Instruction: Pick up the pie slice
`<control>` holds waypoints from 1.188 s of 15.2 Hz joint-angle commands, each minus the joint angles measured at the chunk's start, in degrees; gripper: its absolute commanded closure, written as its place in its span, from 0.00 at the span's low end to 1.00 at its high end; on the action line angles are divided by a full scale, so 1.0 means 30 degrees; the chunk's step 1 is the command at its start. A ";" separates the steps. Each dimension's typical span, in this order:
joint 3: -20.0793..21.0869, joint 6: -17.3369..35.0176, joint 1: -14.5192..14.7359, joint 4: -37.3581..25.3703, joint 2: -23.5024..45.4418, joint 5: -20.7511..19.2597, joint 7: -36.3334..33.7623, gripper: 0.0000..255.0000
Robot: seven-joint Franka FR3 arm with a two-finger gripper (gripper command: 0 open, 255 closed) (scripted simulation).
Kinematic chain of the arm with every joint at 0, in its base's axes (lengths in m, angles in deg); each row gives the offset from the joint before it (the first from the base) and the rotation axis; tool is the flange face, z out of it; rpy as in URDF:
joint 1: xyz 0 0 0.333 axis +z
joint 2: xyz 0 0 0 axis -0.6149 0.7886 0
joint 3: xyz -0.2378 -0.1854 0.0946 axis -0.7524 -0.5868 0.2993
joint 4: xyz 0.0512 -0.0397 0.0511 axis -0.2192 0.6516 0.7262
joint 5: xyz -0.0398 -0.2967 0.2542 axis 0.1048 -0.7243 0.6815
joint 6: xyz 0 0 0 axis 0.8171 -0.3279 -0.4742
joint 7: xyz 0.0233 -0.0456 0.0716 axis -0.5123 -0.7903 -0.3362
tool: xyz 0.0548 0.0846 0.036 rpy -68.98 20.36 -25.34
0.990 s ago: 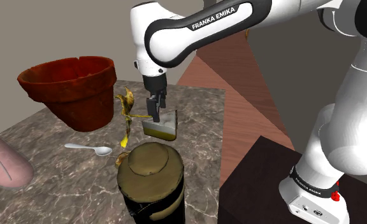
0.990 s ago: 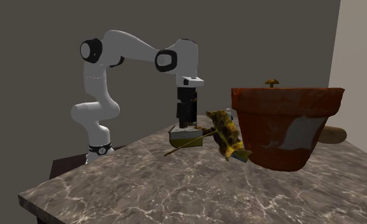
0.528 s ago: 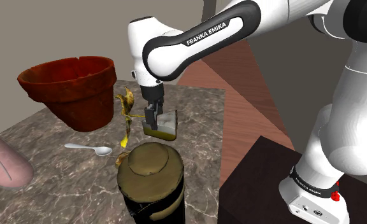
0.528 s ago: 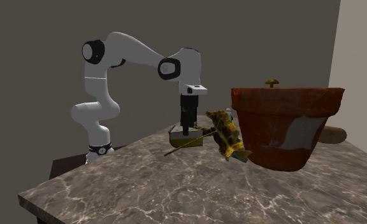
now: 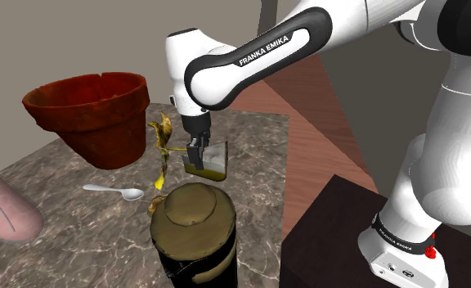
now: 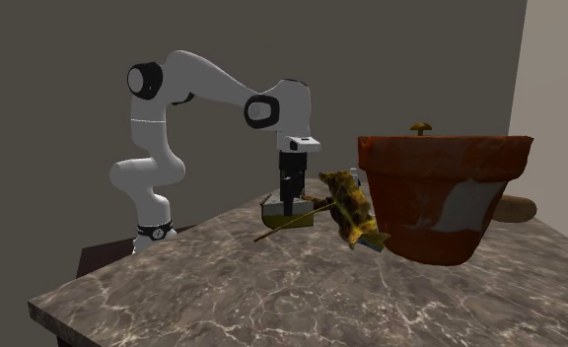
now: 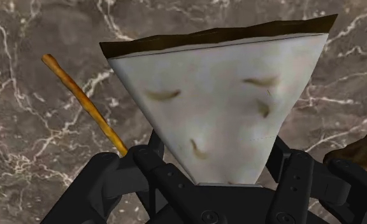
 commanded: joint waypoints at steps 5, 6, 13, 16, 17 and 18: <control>-0.0001 -0.0002 0.0005 0.0003 0.0043 -0.0015 -0.0014 1.00; 0.0002 -0.0242 0.0001 -0.0156 -0.0042 0.0014 0.0006 1.00; 0.0016 -0.1941 -0.0023 -0.1403 -0.0513 0.0172 0.0118 1.00; 0.0020 -0.2680 -0.0028 -0.2005 -0.0656 0.0220 0.0151 1.00; 0.0021 -0.2928 -0.0029 -0.2215 -0.0695 0.0233 0.0161 1.00; 0.0022 -0.3177 -0.0030 -0.2430 -0.0730 0.0244 0.0169 1.00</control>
